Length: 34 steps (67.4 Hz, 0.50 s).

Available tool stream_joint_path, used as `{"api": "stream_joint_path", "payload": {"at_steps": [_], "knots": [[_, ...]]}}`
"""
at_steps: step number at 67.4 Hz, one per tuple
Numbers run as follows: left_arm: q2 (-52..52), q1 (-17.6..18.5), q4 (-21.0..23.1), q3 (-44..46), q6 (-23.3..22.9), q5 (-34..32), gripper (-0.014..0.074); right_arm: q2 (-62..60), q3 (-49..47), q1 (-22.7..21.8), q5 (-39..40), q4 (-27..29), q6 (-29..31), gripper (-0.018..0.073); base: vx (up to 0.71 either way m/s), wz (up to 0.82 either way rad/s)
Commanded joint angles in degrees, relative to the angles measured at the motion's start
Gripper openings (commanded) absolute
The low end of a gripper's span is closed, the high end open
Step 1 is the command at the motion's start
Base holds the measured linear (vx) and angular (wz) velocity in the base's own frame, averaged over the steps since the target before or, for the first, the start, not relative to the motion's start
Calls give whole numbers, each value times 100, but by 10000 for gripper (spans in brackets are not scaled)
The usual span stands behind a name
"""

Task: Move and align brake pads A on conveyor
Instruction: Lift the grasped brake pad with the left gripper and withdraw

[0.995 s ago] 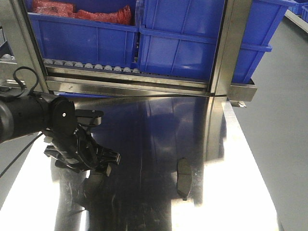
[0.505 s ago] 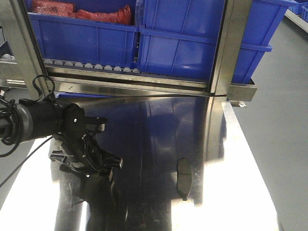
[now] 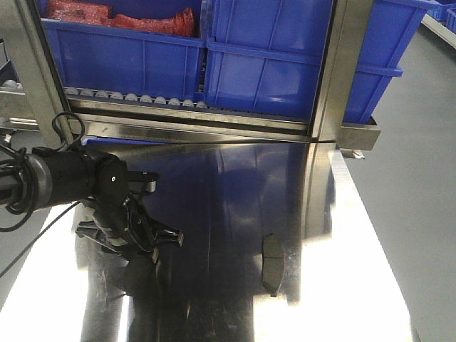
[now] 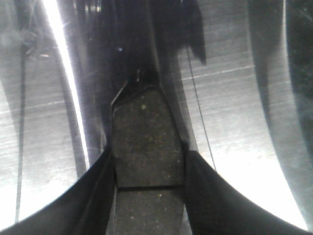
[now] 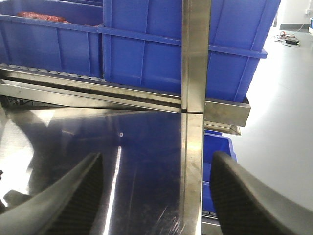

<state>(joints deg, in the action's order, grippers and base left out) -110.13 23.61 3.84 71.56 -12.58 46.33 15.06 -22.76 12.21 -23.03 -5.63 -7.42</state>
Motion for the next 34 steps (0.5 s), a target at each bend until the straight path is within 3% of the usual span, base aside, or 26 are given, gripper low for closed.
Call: {"api": "stream_joint_path", "payload": {"at_steps": [1, 13, 34], "knots": [[285, 29, 57, 127, -23, -108, -9, 53, -153, -19, 400, -57, 25, 449, 0, 0], [753, 29, -220, 122, 12, -28, -7, 53, -153, -19, 400, -57, 25, 449, 0, 0], [2600, 29, -881, -231, 210, 307, -7, 53, -153, -19, 400, -57, 25, 449, 0, 0]]}}
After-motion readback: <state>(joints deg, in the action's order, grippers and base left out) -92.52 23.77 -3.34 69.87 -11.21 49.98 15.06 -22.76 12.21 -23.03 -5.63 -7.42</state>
